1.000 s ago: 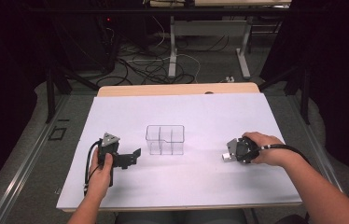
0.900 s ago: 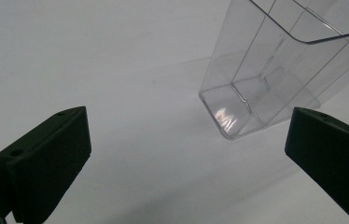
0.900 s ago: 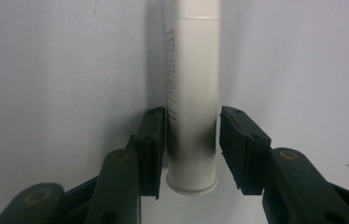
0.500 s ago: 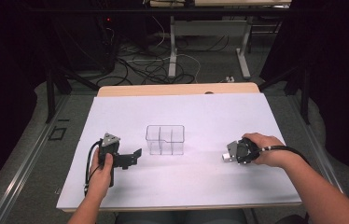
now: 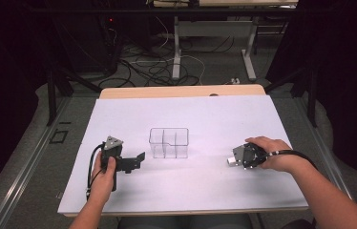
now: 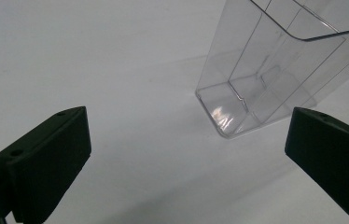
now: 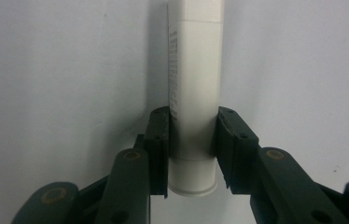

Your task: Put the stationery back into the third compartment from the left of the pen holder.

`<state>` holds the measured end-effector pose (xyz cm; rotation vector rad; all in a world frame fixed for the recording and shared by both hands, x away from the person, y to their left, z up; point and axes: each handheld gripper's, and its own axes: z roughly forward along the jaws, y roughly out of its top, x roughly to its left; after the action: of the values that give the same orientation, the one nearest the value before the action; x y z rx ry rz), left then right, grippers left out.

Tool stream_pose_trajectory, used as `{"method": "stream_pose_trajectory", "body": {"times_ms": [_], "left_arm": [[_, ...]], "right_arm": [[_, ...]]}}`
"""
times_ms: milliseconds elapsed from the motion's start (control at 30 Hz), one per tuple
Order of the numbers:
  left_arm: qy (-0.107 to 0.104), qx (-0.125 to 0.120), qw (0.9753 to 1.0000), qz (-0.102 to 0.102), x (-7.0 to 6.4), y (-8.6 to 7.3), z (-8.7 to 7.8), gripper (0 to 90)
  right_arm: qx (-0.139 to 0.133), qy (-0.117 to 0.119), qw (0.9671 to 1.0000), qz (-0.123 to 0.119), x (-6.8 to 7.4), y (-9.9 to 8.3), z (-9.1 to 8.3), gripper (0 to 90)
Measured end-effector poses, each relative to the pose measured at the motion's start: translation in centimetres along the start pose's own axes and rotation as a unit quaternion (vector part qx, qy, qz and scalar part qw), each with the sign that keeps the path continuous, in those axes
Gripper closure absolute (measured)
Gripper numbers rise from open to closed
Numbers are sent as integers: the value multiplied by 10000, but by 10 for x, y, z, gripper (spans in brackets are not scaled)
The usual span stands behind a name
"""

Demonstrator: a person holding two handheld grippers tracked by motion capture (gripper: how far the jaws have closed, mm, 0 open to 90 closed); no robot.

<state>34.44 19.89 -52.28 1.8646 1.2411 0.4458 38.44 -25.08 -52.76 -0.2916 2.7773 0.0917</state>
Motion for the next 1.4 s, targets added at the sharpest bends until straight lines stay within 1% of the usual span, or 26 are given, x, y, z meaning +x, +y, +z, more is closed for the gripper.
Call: {"method": "stream_pose_trajectory", "body": {"times_ms": [33,400,433,500,567,600,633,667,700,733,767,800,833,867,967,1000,1033,1067,1133,1200,1233,1267,1300,1333,1367,1400], "left_arm": [[5,1,10000,14,0,0,0,2],[-79,7,10000,-60,-2,0,1,2],[-82,8,10000,-57,-2,0,1,2],[-88,39,9999,-33,-1,-1,1,2],[-96,58,9999,-41,-1,-1,1,2],[-102,64,9999,-37,-1,-1,1,2],[-106,73,9999,-21,-1,-1,1,2],[-107,75,9999,-21,-1,-1,1,2],[-111,70,9999,-30,-1,-1,1,2],[-111,63,9999,-31,-1,-1,1,2],[-111,54,9999,-40,-1,-1,1,2],[-113,50,9999,-43,-1,-1,1,2],[-116,42,9999,-57,-1,-1,1,2],[-114,16,9999,-95,-2,-1,1,2],[-126,25,9999,-110,-2,-1,1,2],[-128,33,9998,-112,-2,0,1,2],[-136,35,9998,-122,-2,0,1,2],[-149,39,9998,-131,-2,0,1,2],[-178,22,9997,-161,-2,1,1,2],[-192,4,9997,-181,-2,1,1,2],[-211,-8,9995,-214,-3,2,0,2],[-251,-36,9994,-249,-2,3,0,2],[-266,-59,9993,-275,-3,4,-1,2],[-311,-80,9990,-302,-3,4,-1,2],[-356,-100,9988,-312,-4,6,-2,2],[-364,-112,9987,-326,-5,7,-2,2]], "right_arm": [[-47,-128,9999,51,2,0,-2,672],[-104,-655,9978,-27,10,10,-12,672],[-384,-961,9946,-15,13,10,-9,672],[-119,-933,9955,-122,15,16,-17,672],[-131,-1035,9945,-130,16,18,-19,672],[-426,-1365,9896,-173,18,18,-16,672],[-297,-1328,9905,-217,18,19,-19,672],[-306,-1550,9871,-261,21,21,-22,672],[-306,-1550,9871,-261,21,21,-22,672],[-55,-1565,9870,-367,22,24,-28,672],[-234,-1899,9805,-445,25,24,-26,672],[-234,-1899,9805,-445,25,24,-26,672],[-171,-2159,9744,-604,27,25,-29,672],[-171,-2159,9744,-604,27,25,-29,672],[-59,-2506,9622,-1061,29,29,-34,672],[-121,-2672,9562,-1184,32,29,-35,672],[-121,-2672,9562,-1184,32,29,-35,672],[-33,-2744,9510,-1424,31,32,-38,672],[-63,-2856,9469,-1475,33,34,-40,672],[-50,-3031,9386,-1647,34,38,-43,672],[-89,-3054,9372,-1681,35,39,-44,672],[10,-3002,9379,-1735,35,42,-46,671],[-57,-3137,9323,-1798,36,44,-46,672],[13,-3071,9358,-1733,37,47,-48,672],[-20,-3096,9316,-1903,36,50,-49,671],[-65,-3230,9267,-1921,37,51,-48,672]]}}
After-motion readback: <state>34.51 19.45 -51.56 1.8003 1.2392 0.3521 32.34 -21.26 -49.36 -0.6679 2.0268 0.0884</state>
